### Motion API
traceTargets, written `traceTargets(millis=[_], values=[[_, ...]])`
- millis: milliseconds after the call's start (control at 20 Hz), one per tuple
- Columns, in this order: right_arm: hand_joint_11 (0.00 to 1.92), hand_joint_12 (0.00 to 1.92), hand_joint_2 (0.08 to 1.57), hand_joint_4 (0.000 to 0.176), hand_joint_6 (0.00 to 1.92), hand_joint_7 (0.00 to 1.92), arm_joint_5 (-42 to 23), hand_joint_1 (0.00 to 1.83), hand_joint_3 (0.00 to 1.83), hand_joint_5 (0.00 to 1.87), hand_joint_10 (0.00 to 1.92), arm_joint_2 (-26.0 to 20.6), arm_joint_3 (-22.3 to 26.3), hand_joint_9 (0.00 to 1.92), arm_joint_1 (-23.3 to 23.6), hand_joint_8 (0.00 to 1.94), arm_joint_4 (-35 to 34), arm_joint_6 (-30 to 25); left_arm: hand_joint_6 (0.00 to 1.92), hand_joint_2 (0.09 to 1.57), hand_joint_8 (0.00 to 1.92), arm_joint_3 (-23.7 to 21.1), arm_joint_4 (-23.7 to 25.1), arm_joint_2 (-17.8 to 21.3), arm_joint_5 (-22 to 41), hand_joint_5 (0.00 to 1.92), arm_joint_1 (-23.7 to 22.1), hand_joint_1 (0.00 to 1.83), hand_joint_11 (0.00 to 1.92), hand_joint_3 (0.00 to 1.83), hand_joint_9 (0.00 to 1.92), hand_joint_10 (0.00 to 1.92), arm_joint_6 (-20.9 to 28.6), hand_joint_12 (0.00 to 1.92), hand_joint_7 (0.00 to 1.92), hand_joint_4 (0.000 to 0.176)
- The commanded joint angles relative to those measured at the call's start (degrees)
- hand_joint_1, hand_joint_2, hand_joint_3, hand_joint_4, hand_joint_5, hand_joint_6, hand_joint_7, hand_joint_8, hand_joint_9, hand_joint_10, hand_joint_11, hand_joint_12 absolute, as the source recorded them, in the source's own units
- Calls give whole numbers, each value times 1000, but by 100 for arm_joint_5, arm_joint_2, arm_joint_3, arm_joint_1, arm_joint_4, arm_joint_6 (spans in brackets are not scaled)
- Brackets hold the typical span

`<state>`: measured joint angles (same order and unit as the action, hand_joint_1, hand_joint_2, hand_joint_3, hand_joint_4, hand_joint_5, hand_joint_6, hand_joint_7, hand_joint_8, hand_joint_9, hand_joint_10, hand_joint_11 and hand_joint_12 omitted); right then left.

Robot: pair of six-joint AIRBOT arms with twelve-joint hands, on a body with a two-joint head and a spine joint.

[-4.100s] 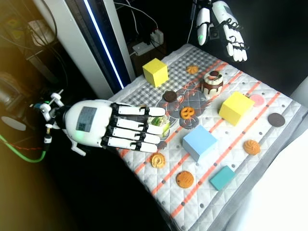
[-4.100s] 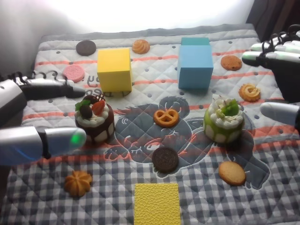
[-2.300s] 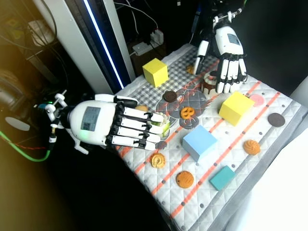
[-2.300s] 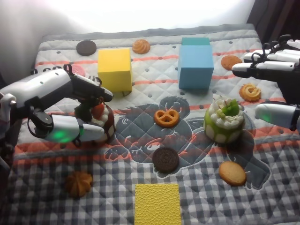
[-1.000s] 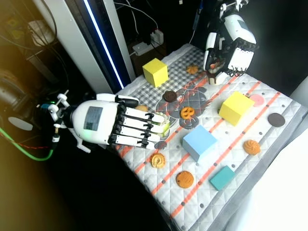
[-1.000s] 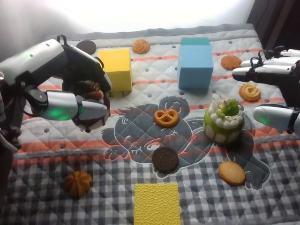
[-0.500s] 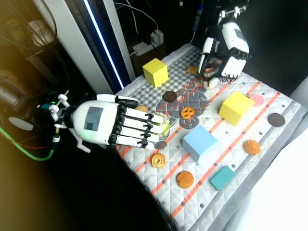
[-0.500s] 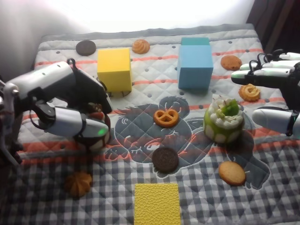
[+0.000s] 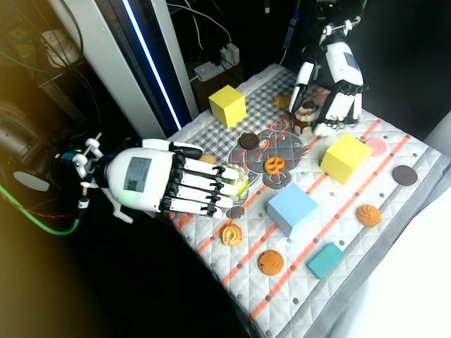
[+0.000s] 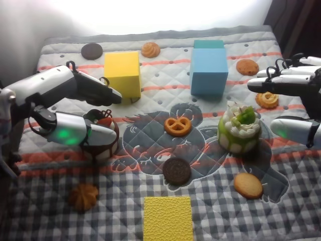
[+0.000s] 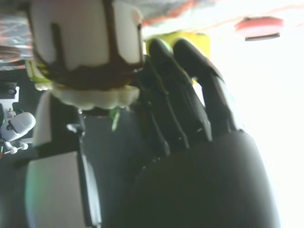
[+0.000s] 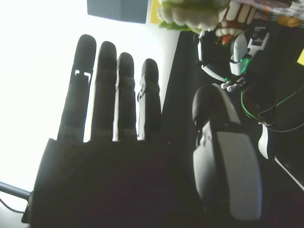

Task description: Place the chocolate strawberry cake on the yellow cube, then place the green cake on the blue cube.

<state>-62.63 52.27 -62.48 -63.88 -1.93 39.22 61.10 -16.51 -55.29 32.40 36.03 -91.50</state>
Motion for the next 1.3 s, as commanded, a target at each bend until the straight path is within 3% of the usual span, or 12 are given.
traceTargets(millis=[0,100,150,400,450,600,750,800,1000,1050,1200,1250], values=[[212,942,1285,62,0,403,-685,334,0,464,0,2,-25,474,22,0,-95,-47,6,924,14,-21,15,87,711,739,-20,982,67,0,668,135,19,1406,777,0],[228,995,1283,70,0,414,-685,307,0,468,3,8,-24,492,11,1,-99,-57,3,898,18,-105,29,172,822,756,14,972,100,0,703,167,17,1458,816,0],[225,993,1285,60,3,422,-685,329,0,477,4,9,-24,496,6,3,-102,-61,0,894,5,-135,41,204,851,746,27,982,73,0,661,247,17,1472,815,0],[222,956,1285,58,3,426,-685,322,0,484,4,11,-23,492,-23,3,-119,-92,1,878,7,-336,161,400,1036,705,72,976,93,0,443,830,16,1536,815,0],[220,952,1279,71,0,419,-685,321,0,476,0,13,-22,484,-27,0,-125,-94,0,878,5,-358,186,409,1039,698,76,981,103,0,442,832,15,1524,810,0],[238,952,1282,62,1,423,-686,380,0,480,2,15,-22,497,-27,1,-129,-102,0,883,0,-458,236,444,970,662,159,933,1,0,382,719,-68,1561,734,0],[264,958,1284,47,5,437,-686,384,0,497,9,15,-23,516,-28,4,-130,-114,2,866,0,-621,13,437,880,640,154,845,0,0,325,695,-916,1505,674,0],[261,954,1283,46,4,438,-686,352,0,499,7,15,-23,516,-28,3,-130,-120,0,861,0,-635,-28,414,861,636,154,846,0,0,334,488,-1076,1311,627,0],[124,970,1292,83,0,398,-686,325,0,464,0,15,-22,425,-32,0,-129,-136,0,837,0,-532,-332,287,720,655,161,902,0,0,489,170,-1426,1238,636,0],[130,985,1291,77,3,411,-686,321,0,471,8,14,-22,437,-35,6,-129,-141,0,861,0,-501,-379,275,702,674,166,916,0,0,549,118,-1426,1229,664,0],[202,973,1287,60,4,442,-686,350,0,497,12,14,-22,488,-46,5,-129,-151,11,984,19,-449,-504,272,733,848,169,1221,267,5,747,101,-1426,1192,817,0],[228,938,1296,57,1,444,-686,331,0,494,6,14,-21,499,-49,2,-129,-152,582,1087,953,-450,-526,282,792,1019,172,1232,456,3,867,285,-1426,1377,902,0]])
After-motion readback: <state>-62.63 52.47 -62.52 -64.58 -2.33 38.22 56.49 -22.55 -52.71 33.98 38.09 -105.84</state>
